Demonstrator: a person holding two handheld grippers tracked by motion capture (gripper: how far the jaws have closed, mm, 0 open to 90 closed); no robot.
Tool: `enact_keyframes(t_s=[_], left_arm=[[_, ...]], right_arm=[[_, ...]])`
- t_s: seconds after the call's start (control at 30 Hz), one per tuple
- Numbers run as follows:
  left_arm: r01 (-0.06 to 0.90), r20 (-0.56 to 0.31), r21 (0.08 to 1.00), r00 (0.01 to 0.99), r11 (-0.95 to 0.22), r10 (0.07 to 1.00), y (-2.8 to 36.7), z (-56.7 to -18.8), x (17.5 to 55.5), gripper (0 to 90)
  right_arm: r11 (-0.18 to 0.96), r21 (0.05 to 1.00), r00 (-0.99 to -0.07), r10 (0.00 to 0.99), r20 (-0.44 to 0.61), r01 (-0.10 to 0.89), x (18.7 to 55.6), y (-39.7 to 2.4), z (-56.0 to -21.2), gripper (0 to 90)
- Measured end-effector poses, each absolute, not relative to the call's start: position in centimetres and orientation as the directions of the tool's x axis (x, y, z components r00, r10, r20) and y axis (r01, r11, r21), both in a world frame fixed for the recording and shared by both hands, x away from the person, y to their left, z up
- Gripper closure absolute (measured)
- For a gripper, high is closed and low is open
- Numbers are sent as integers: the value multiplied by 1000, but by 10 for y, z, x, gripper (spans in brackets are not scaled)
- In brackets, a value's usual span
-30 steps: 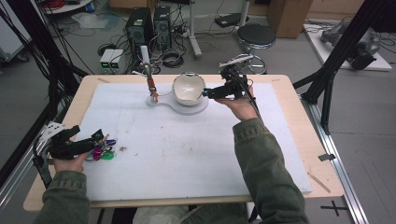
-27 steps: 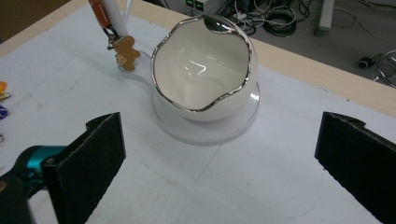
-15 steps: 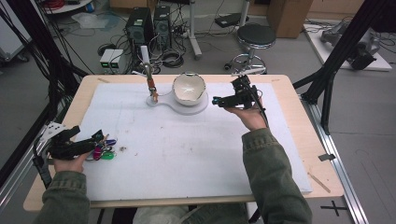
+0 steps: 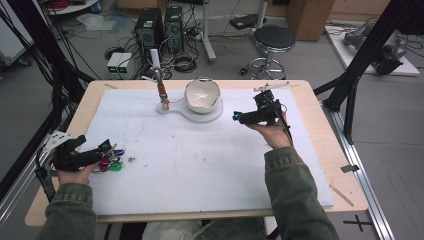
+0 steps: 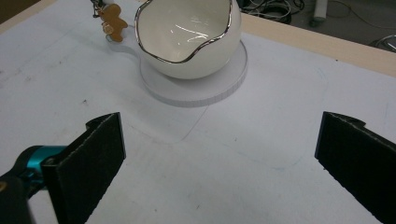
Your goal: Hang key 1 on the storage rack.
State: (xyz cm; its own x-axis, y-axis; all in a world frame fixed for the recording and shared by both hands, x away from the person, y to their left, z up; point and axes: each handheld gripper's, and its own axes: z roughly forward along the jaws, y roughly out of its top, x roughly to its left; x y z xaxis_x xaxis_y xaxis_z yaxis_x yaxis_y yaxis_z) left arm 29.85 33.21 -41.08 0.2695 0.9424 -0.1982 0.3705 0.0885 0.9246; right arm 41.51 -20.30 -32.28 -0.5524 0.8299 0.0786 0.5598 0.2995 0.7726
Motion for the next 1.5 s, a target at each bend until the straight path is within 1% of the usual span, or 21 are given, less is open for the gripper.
enact_keyframes(t_s=[0.4,0.73,0.93,1.1,1.27,1.5], left_arm=[[377,-201,922,274,88,941,332,-411,299,17],[380,-205,921,274,90,940,332,-411,298,17],[380,-206,920,275,91,939,332,-411,298,17],[379,-207,921,275,91,939,332,-411,298,17],[388,-209,917,278,89,937,333,-412,298,17],[391,-213,916,276,93,937,333,-412,298,17]], right_arm=[[318,788,-562,826,42,527,393,-209,-332,8],[278,823,-564,823,61,496,376,-223,-345,8],[259,827,-550,832,71,499,369,-231,-354,8],[283,827,-564,824,49,485,362,-236,-362,8],[270,854,-558,829,29,445,352,-244,-368,8],[230,884,-519,855,17,408,337,-257,-378,8]])
